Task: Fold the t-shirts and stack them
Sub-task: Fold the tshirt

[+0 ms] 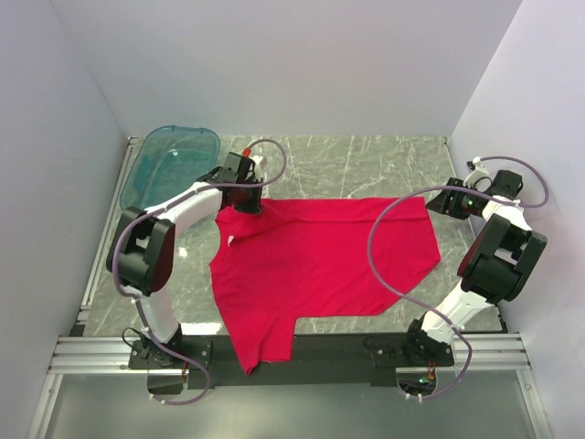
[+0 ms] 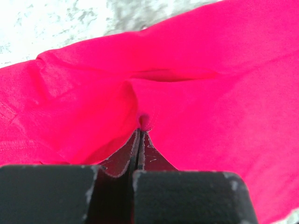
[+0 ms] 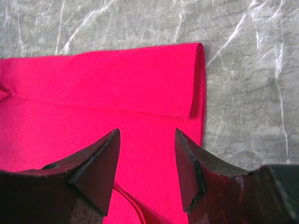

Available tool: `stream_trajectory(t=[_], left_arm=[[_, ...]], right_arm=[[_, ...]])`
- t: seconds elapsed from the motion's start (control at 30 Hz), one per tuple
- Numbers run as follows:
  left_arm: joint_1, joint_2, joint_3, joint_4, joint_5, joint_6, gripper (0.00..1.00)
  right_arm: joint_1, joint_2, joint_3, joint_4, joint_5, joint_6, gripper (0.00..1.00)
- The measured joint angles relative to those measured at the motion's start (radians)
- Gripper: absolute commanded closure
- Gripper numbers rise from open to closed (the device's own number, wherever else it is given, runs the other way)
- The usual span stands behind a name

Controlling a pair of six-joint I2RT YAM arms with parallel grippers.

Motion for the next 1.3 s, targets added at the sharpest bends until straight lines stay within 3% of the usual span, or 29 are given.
stream_trajectory(t=[0.4, 0.6, 0.7, 0.73, 0.83, 1.07, 1.3], left_arm=[[-0.014, -0.082, -0.068, 0.003, 0.045, -0.018, 0.99], [-0.074, -0.117, -0.099, 0.014, 0.052, -0.066, 0.99], [-0.123, -0.135, -0.126, 0.037, 0.05, -0.11, 0.85], [-0.143, -0.138, -0.137, 0.045, 0.048, -0.122, 0.69], [-0.21, -0.14, -0.177, 0.067, 0.032, -0.173, 0.47], [-0.365, -0.181, -0.25, 0.043, -0.13, -0.229, 0.33], [-0.295, -0.299, -0.244, 0.043, -0.289, -0.227, 0.33]], right_arm=[[-0.006, 0.0, 0.0, 0.0, -0.008, 0.003, 0.43], [-0.012, 0.0, 0.0, -0.001, -0.008, 0.003, 0.43], [-0.015, 0.0, 0.0, -0.002, -0.008, 0.003, 0.43], [-0.016, 0.0, 0.0, -0.002, -0.008, 0.003, 0.43], [-0.021, 0.0, 0.0, -0.002, -0.01, 0.004, 0.43], [-0.024, 0.0, 0.0, -0.002, -0.016, 0.006, 0.43], [-0.024, 0.0, 0.0, -0.002, -0.023, 0.006, 0.43]])
